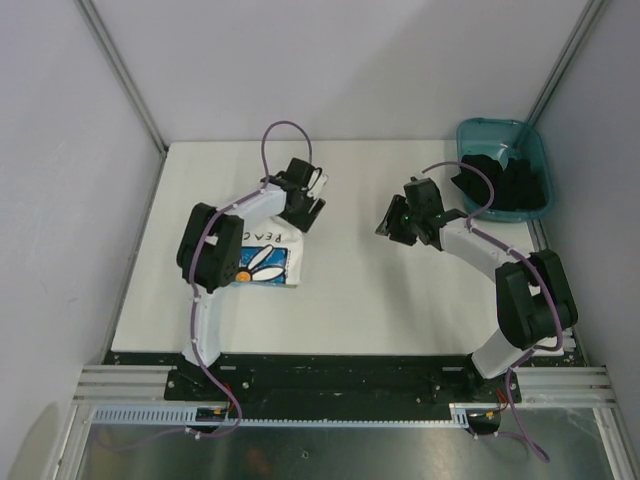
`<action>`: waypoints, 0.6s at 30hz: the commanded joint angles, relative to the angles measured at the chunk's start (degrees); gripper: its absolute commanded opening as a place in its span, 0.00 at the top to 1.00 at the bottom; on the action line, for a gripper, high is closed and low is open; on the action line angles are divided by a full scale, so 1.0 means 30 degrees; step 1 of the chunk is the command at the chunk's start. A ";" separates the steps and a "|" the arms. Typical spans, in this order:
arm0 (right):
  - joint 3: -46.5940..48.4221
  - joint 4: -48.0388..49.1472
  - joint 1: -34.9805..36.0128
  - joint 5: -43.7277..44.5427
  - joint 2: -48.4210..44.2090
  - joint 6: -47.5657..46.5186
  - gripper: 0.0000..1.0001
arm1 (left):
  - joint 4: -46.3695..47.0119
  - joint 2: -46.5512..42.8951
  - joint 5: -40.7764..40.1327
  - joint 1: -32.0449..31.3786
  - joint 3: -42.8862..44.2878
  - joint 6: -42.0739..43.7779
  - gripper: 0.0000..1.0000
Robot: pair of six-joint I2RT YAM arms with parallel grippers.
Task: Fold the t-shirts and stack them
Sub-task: Put the neatly folded tshirt into the corner of the board with the left arm
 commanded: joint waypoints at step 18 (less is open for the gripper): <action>-0.2005 0.0322 0.0178 -0.0426 -0.1706 0.0194 0.53 | 0.1350 -0.7939 -0.2968 0.2433 -1.2879 0.1437 0.23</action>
